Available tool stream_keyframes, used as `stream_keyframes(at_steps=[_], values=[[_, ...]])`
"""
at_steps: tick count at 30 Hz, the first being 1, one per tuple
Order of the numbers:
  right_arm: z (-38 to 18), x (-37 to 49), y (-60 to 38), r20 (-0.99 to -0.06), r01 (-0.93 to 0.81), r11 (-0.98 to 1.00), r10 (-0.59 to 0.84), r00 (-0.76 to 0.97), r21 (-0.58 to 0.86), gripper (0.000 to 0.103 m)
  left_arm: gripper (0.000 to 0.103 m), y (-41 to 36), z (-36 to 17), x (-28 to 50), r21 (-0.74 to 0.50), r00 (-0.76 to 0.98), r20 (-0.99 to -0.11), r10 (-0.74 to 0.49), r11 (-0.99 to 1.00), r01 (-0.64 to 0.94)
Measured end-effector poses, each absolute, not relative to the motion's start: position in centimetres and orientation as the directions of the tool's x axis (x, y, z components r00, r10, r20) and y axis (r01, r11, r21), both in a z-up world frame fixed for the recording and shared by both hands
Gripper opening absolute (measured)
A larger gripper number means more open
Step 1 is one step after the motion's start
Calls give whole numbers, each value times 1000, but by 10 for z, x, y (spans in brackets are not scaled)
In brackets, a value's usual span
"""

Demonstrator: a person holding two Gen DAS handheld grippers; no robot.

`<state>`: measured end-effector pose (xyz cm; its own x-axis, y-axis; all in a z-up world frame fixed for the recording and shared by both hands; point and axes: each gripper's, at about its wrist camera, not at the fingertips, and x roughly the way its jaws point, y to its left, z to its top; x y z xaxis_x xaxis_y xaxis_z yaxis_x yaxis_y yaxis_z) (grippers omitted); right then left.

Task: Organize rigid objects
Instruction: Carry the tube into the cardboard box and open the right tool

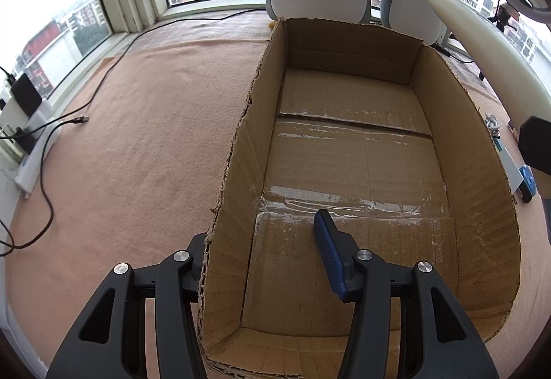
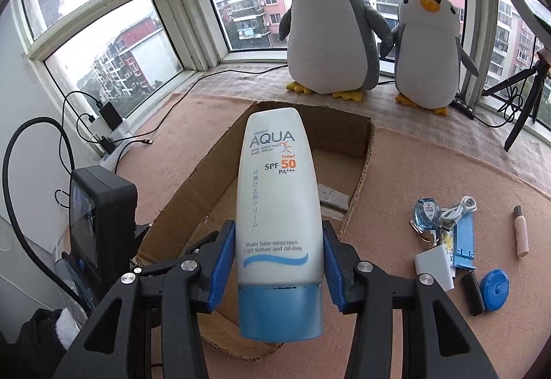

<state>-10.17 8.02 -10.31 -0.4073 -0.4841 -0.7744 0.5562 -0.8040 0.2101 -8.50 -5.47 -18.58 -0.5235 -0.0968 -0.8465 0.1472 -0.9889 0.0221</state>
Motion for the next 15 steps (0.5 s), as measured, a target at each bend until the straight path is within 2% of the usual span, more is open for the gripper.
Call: stream_keyframes(at_steps=[7, 9, 10, 11, 15], values=[[-118, -114, 68, -795, 562, -796, -483, -368, 223, 44, 51, -55, -186, -84, 22, -524, -846, -96, -989, 147], [-119, -112, 67, -789, 561, -799, -482, -380, 218, 52, 51, -55, -186, -84, 23, -524, -846, -98, -989, 147], [-117, -112, 68, -785, 559, -800, -484, -387, 218, 62, 51, -55, -186, -84, 23, -525, -846, -98, -989, 147], [-115, -111, 69, -779, 556, -802, -487, -395, 220, 66, 51, -54, -186, -84, 24, -524, -846, -99, -989, 147], [-109, -111, 74, -771, 546, -809, -486, -412, 218, 66, 51, -54, -186, -84, 27, -525, -845, -101, -989, 145]])
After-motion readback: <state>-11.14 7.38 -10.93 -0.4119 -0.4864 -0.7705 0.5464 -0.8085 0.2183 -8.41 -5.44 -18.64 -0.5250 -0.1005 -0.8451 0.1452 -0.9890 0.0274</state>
